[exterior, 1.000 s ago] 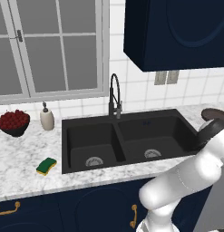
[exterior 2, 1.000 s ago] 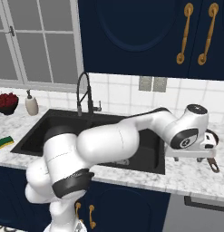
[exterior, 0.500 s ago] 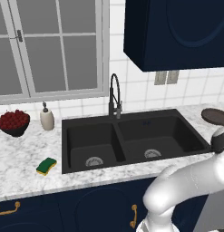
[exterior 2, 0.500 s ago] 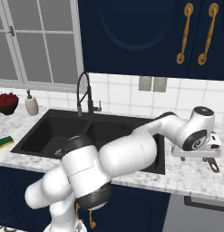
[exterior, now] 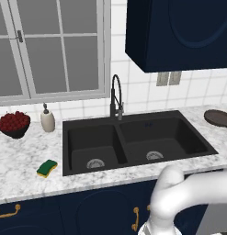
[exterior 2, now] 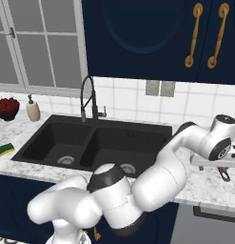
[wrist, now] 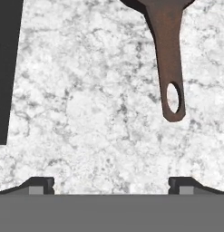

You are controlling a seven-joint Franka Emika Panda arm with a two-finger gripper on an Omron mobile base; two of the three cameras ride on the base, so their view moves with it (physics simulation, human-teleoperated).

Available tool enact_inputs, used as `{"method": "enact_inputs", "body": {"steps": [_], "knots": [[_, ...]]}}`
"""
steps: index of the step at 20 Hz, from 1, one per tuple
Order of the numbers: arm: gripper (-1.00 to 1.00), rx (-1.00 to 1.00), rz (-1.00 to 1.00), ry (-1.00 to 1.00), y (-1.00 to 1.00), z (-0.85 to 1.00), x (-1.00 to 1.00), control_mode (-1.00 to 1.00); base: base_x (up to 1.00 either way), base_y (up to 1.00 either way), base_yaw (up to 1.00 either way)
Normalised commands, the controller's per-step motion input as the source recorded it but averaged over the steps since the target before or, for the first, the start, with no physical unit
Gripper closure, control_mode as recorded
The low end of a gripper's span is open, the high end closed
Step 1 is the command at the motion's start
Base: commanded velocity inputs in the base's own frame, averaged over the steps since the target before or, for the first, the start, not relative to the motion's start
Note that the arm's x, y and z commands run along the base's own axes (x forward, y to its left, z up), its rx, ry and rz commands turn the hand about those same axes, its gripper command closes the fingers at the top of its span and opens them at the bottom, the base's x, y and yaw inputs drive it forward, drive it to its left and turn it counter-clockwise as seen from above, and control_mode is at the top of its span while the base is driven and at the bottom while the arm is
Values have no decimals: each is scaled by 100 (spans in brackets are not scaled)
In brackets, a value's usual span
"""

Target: Pick the pan and sponge and place them into the sink. Then turn on the water.

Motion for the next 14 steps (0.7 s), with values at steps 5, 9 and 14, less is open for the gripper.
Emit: {"method": "enact_inputs", "body": {"steps": [5,9,14], "knots": [[-100,0,0,3,-21,-33,4,-100,0,0,0],[-100,0,0,0,-21,-38,0,-100,0,0,0],[-100,0,2,0,-17,-26,10,-100,0,0,0]]}}
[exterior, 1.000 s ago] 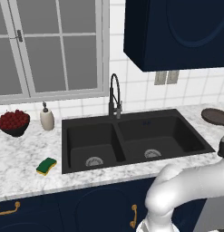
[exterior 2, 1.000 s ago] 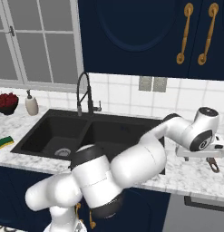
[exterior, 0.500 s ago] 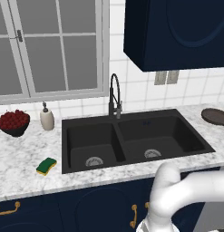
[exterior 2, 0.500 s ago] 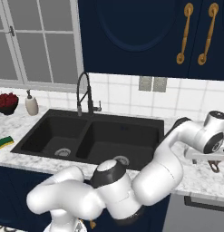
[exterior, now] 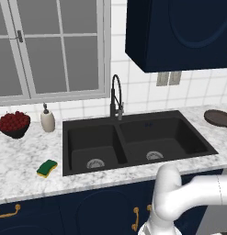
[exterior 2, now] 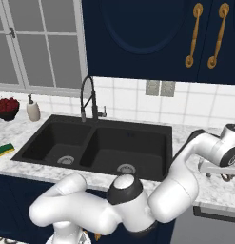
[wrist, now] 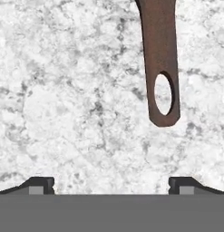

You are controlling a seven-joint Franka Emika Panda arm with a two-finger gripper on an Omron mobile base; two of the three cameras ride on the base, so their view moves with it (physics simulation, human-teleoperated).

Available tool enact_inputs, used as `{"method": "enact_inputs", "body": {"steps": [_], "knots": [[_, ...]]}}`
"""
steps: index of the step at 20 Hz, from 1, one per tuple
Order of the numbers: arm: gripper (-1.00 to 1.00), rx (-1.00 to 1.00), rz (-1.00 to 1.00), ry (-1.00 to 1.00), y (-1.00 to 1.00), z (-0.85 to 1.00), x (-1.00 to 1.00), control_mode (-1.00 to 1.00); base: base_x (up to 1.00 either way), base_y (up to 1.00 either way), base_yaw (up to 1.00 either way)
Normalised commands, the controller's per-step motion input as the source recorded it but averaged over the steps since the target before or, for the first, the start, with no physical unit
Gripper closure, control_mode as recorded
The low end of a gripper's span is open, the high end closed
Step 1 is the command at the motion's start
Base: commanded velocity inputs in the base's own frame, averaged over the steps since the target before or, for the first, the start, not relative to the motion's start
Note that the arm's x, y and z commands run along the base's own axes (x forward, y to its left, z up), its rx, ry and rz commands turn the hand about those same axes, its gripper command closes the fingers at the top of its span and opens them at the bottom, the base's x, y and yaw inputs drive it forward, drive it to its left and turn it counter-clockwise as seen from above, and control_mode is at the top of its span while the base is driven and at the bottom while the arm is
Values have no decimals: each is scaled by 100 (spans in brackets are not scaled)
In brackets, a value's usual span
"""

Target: Pick the pan and sponge and place them into the sink. Then turn on the water.

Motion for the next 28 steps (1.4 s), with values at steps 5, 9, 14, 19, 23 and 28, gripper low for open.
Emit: {"method": "enact_inputs", "body": {"steps": [5,9,14,19,23,28], "knots": [[-100,0,8,0,-1,-31,29,-100,0,0,0],[-100,0,10,0,-21,-31,24,-100,0,0,0],[-100,0,9,0,-34,-26,17,-100,0,0,0],[-100,0,6,0,-6,-34,3,-100,0,0,0],[-100,0,6,0,0,-34,1,-100,0,0,0],[-100,0,9,-8,0,-13,34,-100,0,0,0]]}}
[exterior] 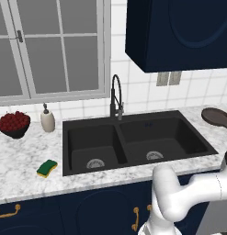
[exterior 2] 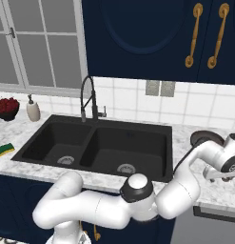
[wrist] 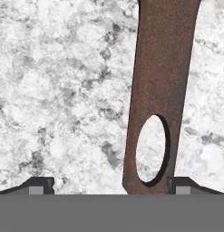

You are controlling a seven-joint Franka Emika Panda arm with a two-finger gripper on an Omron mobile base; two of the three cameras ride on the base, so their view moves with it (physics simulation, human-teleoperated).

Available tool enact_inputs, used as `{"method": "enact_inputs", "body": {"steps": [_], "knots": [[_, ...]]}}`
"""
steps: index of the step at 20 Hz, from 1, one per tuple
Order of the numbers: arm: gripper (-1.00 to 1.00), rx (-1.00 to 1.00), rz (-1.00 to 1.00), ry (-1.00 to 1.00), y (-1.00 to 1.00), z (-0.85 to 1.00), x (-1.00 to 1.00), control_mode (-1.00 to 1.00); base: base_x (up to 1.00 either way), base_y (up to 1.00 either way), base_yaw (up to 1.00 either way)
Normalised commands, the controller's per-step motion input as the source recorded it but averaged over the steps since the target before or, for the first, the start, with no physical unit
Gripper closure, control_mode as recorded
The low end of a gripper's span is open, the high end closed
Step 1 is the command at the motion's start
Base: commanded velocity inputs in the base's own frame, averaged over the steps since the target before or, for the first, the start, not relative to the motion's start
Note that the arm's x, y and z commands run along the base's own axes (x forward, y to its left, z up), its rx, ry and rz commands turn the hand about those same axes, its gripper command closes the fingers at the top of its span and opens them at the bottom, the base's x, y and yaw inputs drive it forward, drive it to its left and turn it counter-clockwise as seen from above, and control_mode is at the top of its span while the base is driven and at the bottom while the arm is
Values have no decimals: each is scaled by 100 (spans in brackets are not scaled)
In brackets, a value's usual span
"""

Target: Pick the pan and sponge and place them into the sink. Then turn on the water.

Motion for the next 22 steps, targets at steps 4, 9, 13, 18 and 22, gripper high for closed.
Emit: {"method": "enact_inputs", "body": {"steps": [4,9,13,18,22], "knots": [[-100,2,14,-26,0,0,51,-100,0,0,0],[-100,1,11,-17,0,-9,58,-100,0,0,0],[-100,-4,2,0,-1,-47,46,-100,0,0,0],[100,-15,0,9,-1,-89,11,-100,0,0,0],[100,-7,0,5,-7,-82,-12,-100,0,0,0]]}}
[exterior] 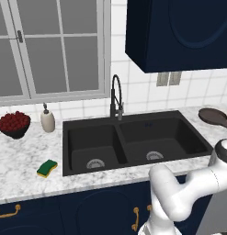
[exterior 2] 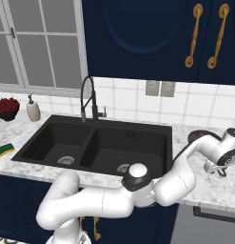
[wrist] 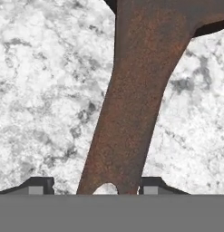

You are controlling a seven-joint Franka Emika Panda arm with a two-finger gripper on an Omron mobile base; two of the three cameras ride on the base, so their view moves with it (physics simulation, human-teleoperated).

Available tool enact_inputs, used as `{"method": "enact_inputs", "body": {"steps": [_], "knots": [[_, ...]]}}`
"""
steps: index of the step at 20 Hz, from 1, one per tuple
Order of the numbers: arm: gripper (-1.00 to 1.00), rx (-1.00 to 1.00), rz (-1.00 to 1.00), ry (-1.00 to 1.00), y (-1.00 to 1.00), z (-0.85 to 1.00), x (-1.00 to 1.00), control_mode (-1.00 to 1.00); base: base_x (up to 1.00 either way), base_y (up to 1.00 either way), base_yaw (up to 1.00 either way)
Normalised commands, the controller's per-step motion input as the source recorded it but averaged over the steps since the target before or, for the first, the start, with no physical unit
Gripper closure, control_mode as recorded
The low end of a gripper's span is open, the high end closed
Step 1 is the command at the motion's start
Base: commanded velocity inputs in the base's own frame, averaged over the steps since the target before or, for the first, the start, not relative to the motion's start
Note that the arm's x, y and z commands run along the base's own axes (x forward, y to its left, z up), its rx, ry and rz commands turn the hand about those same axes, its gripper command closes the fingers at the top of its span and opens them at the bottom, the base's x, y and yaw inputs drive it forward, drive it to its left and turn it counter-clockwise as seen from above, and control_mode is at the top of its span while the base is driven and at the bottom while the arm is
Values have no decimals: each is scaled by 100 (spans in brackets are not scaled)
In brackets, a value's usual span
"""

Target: Pick the pan and sponge and place them into the sink. Then turn on the water.

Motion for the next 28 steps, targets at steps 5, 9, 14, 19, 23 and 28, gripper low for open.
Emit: {"method": "enact_inputs", "body": {"steps": [5,9,14,19,23,28], "knots": [[100,0,5,-32,4,-35,-81,-100,0,0,0],[100,5,15,-59,23,-1,-43,-100,0,0,0],[100,0,21,-30,67,0,-66,-100,0,0,0],[100,0,19,-19,96,-2,-91,-100,0,0,0],[100,-4,3,-9,100,14,-63,-100,0,0,0],[100,-20,0,-1,100,19,-23,-100,0,0,0]]}}
